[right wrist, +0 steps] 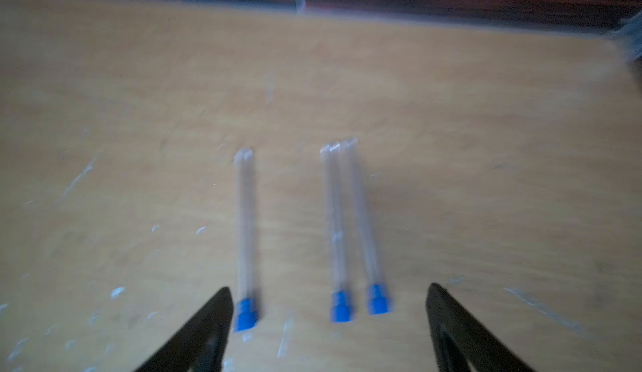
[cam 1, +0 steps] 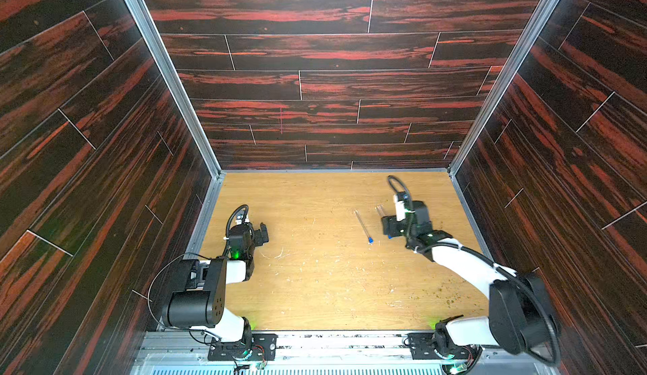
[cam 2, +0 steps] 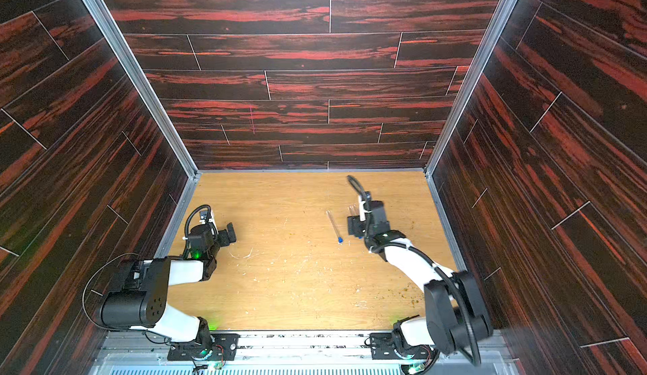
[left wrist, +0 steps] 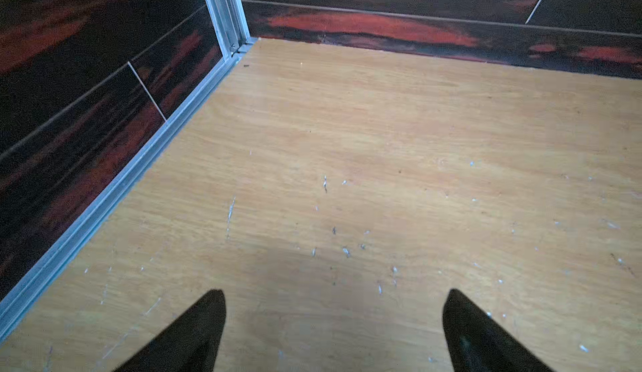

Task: Insert stoppers into test tubes
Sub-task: Place the test tube at the center of the board, then reset both arms

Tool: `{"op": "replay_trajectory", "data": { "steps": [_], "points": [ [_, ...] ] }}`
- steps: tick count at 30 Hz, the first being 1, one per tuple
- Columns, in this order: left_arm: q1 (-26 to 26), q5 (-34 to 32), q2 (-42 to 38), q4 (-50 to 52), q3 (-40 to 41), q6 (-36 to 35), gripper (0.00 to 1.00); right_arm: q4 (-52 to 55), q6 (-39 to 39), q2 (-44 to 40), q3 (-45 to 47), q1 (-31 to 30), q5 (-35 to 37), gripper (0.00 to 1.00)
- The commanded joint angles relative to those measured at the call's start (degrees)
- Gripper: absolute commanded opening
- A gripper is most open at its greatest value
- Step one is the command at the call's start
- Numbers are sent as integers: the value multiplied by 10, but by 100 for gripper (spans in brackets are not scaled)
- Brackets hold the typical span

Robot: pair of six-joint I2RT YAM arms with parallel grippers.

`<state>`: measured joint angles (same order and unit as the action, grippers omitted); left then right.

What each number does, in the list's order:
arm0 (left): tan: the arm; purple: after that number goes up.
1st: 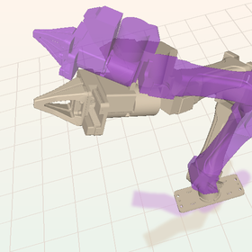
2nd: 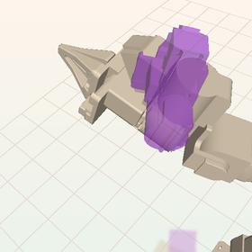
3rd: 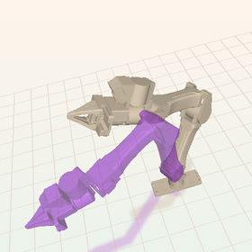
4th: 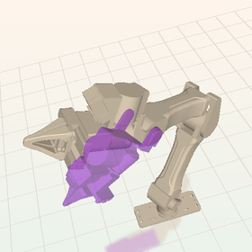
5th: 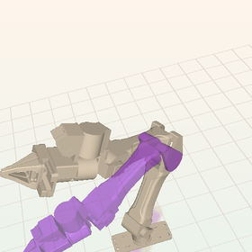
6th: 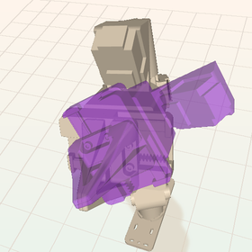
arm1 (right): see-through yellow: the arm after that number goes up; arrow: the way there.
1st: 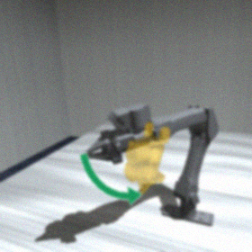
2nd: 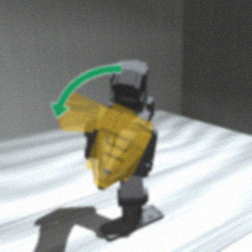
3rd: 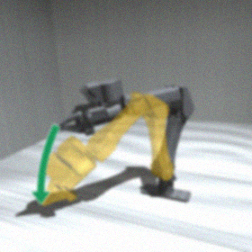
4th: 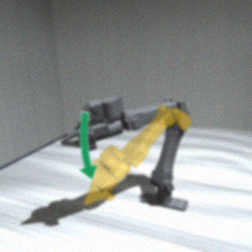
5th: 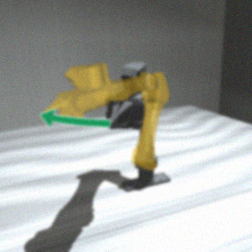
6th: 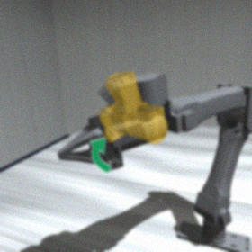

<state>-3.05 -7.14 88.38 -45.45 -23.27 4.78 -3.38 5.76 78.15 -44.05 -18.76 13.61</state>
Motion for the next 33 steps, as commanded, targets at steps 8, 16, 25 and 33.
{"op": "replay_trajectory", "data": {
  "steps": [8, 16, 25, 33],
  "points": [
    [-3, -11, -7, 0, -13, 10, 100, -162, -20, -10, 93, 99, 36, 95],
    [-4, -9, -6, 1, -14, 8, 100, -392, -71, 66, 169, 125, 69, 95],
    [-3, -9, -6, 0, -14, 9, 100, -617, -60, 84, 269, 165, 48, 95],
    [-3, -9, -7, 1, -14, 9, 100, -655, -27, 119, 276, 202, -2, 96]
  ]
}}
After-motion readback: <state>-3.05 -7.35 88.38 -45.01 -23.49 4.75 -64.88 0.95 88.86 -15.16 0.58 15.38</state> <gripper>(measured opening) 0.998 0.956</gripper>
